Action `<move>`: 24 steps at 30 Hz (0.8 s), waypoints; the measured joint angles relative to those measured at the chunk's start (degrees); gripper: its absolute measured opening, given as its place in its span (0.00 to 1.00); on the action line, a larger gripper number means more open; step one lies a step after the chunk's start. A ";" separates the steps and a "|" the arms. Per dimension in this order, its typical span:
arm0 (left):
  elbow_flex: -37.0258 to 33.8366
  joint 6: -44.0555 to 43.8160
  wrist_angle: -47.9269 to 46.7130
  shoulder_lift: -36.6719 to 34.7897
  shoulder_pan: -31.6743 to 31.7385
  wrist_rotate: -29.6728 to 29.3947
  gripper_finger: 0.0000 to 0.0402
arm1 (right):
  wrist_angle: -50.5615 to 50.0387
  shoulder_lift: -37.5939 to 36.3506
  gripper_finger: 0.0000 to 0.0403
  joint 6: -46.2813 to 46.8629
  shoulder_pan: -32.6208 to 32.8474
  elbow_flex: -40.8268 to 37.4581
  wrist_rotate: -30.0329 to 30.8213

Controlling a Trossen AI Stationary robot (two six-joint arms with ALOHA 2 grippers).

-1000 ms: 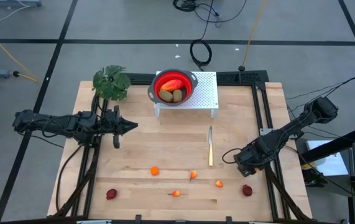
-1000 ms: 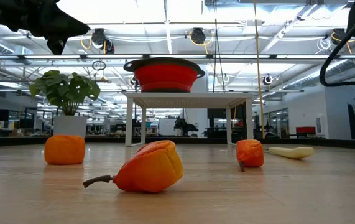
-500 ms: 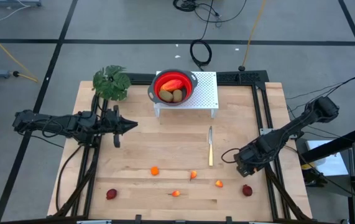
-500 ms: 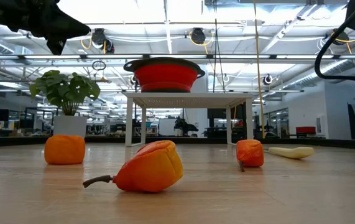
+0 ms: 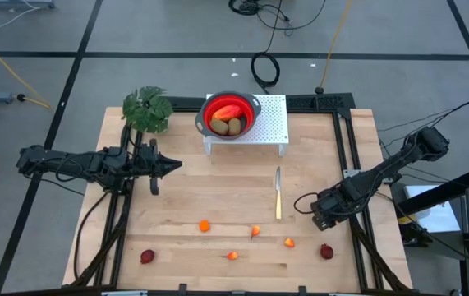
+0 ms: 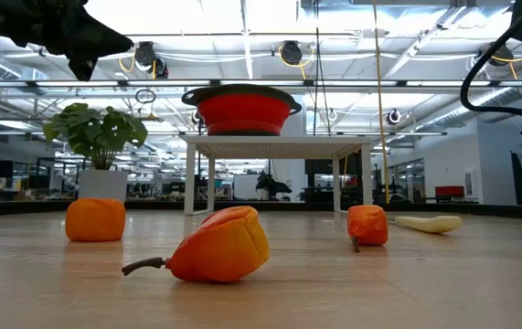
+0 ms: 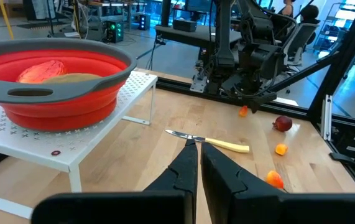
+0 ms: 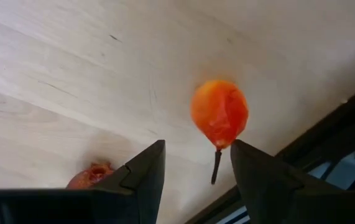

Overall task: Pick & Place Fruit
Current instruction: Put the orange pear into the red strainer bowl on the shelf

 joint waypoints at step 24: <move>0.00 -0.02 -0.15 -0.02 0.00 0.09 0.05 | 0.48 0.02 0.41 1.83 -0.09 0.04 4.34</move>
